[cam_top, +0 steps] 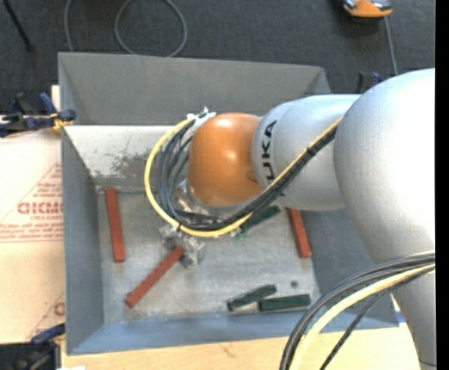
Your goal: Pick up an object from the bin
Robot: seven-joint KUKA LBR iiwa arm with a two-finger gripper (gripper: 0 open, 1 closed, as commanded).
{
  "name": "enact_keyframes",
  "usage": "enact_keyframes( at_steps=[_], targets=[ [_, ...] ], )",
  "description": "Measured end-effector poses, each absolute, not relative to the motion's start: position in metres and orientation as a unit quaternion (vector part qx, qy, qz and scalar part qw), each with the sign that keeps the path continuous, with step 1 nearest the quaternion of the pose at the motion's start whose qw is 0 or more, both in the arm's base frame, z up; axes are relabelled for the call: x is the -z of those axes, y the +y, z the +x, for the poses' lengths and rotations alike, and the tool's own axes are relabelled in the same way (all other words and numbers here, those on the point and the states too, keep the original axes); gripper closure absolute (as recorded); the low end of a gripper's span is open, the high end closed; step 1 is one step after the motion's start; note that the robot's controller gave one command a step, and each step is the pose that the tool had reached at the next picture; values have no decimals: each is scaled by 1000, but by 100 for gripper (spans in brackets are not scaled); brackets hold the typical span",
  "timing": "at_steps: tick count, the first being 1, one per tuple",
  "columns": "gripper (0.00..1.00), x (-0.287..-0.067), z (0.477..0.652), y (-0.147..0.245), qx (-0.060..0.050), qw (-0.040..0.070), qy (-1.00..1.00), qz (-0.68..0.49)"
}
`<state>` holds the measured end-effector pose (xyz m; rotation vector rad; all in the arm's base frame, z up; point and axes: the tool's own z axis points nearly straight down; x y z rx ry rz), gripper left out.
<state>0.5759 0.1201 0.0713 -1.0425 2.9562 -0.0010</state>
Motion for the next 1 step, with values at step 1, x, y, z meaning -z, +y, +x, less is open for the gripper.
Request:
enact_keyframes(
  at_steps=[1],
  targets=[
    [100, -203, 599, 156, 2, 5, 782, -623]
  ],
)
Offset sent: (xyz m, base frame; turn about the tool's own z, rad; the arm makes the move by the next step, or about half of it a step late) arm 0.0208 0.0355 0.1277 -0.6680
